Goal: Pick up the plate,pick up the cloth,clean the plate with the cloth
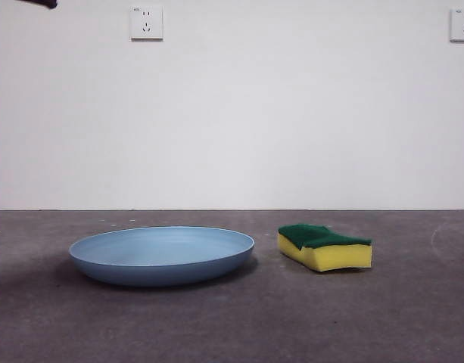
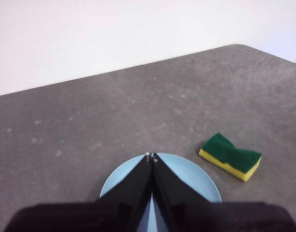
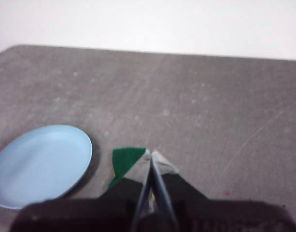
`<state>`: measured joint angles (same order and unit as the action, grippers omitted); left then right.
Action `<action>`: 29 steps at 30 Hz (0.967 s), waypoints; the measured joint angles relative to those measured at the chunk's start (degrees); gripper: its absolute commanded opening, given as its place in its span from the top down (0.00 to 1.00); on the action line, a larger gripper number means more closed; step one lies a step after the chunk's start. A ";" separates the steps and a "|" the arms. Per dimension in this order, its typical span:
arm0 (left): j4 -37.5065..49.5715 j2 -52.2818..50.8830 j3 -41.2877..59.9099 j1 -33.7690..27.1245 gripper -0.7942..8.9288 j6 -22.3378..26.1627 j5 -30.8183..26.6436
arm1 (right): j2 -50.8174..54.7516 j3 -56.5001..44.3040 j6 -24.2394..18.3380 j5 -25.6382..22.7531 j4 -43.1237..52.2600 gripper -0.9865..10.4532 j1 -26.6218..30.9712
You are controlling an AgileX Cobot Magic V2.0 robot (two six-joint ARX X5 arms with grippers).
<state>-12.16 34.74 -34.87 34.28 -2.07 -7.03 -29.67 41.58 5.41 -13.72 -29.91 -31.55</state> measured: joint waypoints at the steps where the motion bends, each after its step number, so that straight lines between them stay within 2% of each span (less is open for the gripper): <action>1: -0.13 -0.13 0.02 0.02 0.92 0.02 0.00 | -0.31 -0.02 0.07 0.02 0.17 0.91 0.00; 13: -9.20 0.13 -0.09 0.02 0.92 0.17 -1.46 | -1.16 -0.02 1.95 0.02 -0.13 0.91 0.00; 23: -10.78 -0.09 -0.09 0.02 0.92 0.17 -1.53 | -1.16 -0.02 2.14 0.02 -0.13 0.91 0.00; 29: -10.21 -4.31 0.00 -4.48 0.92 -0.61 -0.57 | -1.16 -0.02 2.16 0.02 -0.13 0.91 0.00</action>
<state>-22.37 30.44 -34.87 29.80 -2.68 -7.60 -30.83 41.56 7.57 -13.69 -30.04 -31.55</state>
